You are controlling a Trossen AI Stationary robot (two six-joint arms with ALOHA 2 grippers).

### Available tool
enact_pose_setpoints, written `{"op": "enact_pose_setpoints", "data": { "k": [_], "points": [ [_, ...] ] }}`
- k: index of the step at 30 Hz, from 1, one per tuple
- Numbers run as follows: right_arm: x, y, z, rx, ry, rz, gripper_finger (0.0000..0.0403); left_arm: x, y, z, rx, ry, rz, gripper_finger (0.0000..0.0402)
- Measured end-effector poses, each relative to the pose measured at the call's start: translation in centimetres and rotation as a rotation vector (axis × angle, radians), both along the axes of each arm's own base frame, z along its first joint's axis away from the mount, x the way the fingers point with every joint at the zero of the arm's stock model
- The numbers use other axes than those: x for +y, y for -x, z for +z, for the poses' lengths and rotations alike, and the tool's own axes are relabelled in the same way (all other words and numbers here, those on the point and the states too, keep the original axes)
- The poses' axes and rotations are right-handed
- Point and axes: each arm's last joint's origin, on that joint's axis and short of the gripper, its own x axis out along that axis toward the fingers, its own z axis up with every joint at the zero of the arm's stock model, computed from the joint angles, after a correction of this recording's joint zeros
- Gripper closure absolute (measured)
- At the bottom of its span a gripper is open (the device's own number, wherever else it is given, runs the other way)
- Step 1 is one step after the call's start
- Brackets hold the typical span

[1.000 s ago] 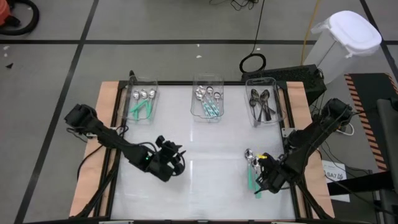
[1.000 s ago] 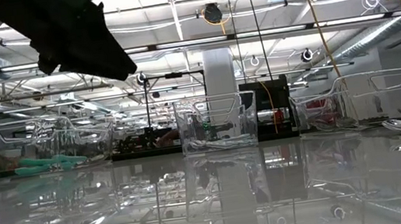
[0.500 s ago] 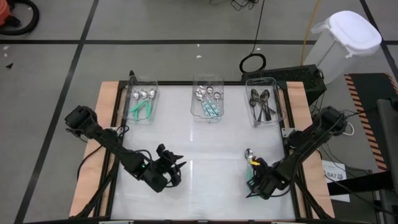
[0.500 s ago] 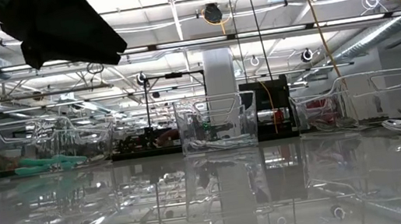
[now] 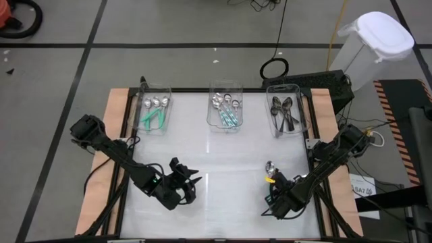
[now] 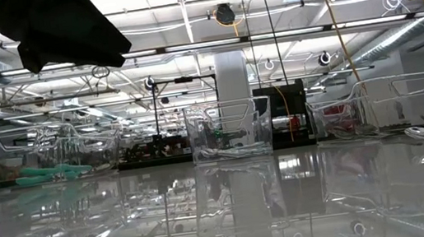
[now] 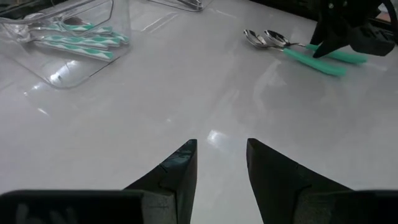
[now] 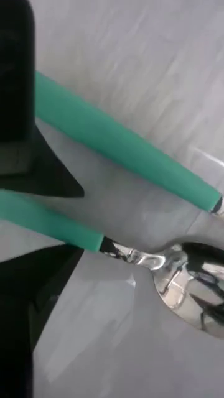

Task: Sort silverware by color (type)
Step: Put the green spoon into the left transparent bin

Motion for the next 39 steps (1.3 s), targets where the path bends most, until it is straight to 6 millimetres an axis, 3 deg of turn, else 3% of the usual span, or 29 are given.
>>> {"op": "enact_pose_setpoints", "data": {
  "k": [5, 13, 19, 27, 39],
  "points": [
    [-0.1, 0.1, 0.1, -0.005, 0.018, 0.01, 0.0364, 0.0, 0.0, 0.0, 0.009, -0.022, -0.013, 0.0263],
    [-1.6, 1.2, 2.2, -0.025, 0.119, 0.017, 0.0365, 0.0, 0.0, 0.0, 0.027, -0.065, -0.04, 0.0263],
    [-2.4, 1.1, 4.8, -0.264, 0.192, 0.124, 0.0362, 0.4, -0.3, 0.0, 0.027, -0.071, -0.031, 0.0263],
    [-1.8, -1.3, 8.1, -0.695, 0.283, 0.446, 0.036, 0.7, -0.9, 0.3, 0.002, -0.086, -0.036, 0.0263],
    [-2.0, -6.2, 12.3, -1.029, 0.302, 0.946, 0.0358, -0.6, -1.7, 1.9, -0.121, -0.118, -0.184, 0.0263]
  ]
}}
